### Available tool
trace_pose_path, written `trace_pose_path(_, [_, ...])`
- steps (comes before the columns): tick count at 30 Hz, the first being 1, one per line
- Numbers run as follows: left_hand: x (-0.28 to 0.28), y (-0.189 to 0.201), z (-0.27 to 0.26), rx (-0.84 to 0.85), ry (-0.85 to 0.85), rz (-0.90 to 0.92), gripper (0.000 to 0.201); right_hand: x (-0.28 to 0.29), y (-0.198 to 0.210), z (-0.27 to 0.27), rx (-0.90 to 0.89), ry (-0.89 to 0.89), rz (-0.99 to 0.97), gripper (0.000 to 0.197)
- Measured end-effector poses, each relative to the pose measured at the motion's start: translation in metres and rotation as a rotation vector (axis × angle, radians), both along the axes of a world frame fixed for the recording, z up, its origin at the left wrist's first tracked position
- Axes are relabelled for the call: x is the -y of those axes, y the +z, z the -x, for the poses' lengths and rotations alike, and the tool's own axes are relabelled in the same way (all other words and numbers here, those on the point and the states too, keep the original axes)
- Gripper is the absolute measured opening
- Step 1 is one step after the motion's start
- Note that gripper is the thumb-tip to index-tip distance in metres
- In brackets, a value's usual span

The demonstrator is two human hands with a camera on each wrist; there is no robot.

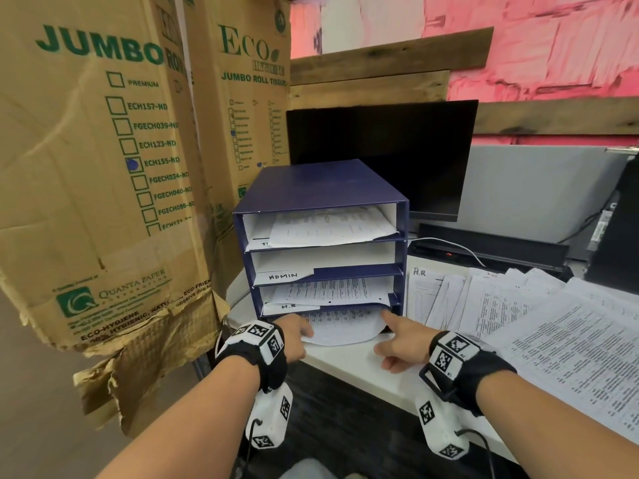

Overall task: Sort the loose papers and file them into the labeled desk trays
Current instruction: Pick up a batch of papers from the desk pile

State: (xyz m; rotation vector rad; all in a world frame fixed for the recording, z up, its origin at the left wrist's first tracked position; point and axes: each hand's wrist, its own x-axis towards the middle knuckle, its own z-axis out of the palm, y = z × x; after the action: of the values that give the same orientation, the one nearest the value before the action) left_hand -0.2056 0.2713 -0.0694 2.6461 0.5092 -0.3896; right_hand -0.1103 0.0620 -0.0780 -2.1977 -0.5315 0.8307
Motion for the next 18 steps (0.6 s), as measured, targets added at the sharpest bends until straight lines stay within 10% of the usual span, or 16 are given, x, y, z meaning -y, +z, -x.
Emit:
trace_pose_path(6, [-0.007,-0.009,-0.013,-0.143,-0.095,-0.215,0.013,-0.001,0.007,0.006,0.275,0.099,0.214,0.060])
trace_pose_path(18, [-0.016,-0.022,-0.022,-0.046,-0.090,-0.180,0.050,-0.031,0.008,0.011,0.428,0.414,0.561,0.060])
